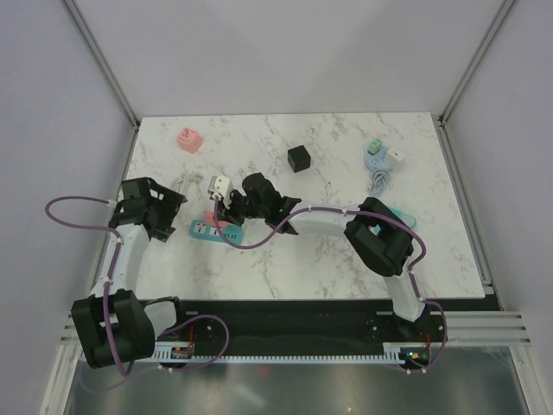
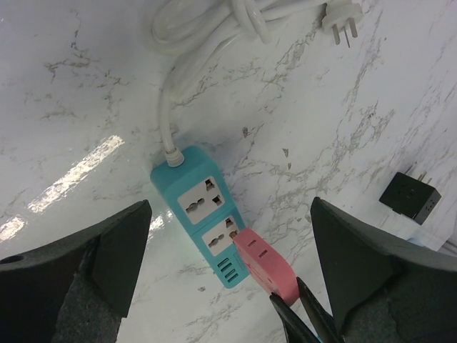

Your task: Insert the plug

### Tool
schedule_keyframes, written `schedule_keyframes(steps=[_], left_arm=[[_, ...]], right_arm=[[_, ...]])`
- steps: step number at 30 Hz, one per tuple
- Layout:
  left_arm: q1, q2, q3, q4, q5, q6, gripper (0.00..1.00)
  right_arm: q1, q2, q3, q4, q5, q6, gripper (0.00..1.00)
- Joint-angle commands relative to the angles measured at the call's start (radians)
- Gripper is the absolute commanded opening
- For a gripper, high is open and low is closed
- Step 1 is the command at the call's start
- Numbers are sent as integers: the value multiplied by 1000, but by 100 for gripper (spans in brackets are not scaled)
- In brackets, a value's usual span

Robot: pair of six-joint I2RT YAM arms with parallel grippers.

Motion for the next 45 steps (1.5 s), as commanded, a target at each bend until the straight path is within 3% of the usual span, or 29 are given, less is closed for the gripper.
schedule_keyframes(steps=[1,19,45], left_arm=[[2,2,-7,44,-11,4,100],[2,-23,-15,52,-42,23,100],[2,-46,-18,58,-42,30,100]], right_arm=[[7,15,-6,64,-29,-27,0],[8,43,-36,76,-40,-39,0],[47,109,-72,-5,104,-76,0]])
